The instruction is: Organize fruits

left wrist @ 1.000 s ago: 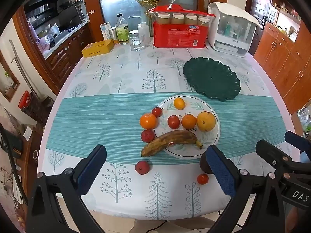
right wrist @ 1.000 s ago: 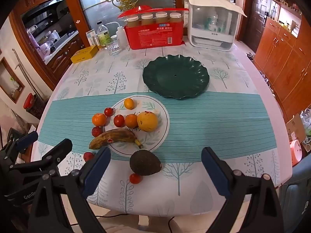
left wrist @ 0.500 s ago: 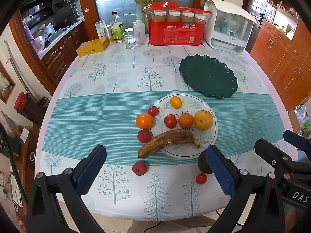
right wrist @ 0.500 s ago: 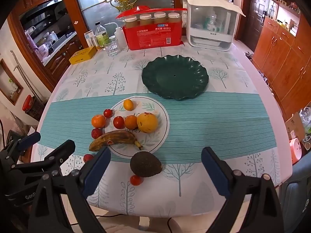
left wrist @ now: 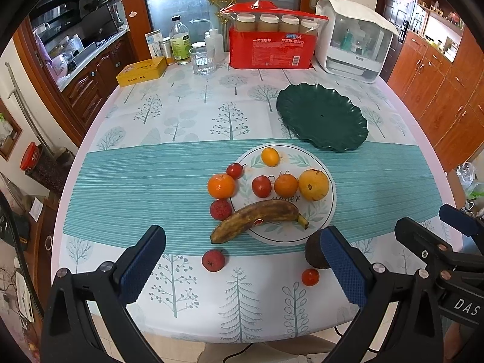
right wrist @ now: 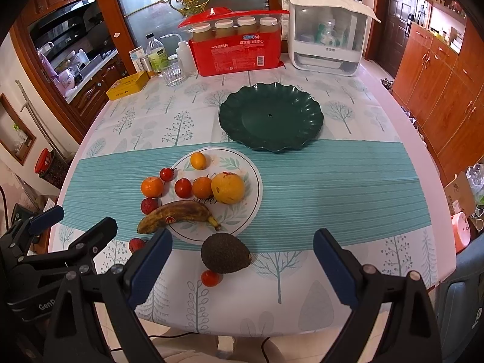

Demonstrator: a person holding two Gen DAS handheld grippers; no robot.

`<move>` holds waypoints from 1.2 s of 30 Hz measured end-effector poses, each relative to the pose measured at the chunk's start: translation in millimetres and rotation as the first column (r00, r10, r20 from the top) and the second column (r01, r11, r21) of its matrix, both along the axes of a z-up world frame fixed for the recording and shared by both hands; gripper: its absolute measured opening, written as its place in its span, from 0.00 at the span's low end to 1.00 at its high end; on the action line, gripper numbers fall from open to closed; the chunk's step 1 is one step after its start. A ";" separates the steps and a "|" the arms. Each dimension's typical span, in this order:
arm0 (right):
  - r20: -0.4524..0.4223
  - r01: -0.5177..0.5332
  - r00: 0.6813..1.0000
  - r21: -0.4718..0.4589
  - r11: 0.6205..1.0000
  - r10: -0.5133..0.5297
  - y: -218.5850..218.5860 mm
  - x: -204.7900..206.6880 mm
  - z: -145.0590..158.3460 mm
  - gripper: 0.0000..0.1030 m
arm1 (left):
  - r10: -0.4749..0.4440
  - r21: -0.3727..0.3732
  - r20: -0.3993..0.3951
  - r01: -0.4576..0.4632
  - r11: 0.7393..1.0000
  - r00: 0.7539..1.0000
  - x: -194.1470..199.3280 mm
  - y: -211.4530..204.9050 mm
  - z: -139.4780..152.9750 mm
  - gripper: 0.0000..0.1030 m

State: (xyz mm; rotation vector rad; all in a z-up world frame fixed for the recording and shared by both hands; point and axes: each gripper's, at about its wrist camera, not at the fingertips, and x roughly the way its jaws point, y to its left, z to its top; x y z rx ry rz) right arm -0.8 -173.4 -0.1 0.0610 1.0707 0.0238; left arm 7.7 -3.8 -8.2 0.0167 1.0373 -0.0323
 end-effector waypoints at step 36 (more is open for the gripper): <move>0.004 0.000 1.000 0.015 1.000 -0.001 -0.4 -4.9 -1.6 0.92 | 0.000 -0.003 -0.004 0.000 1.000 1.000 -3.6 -1.1 -1.6 0.99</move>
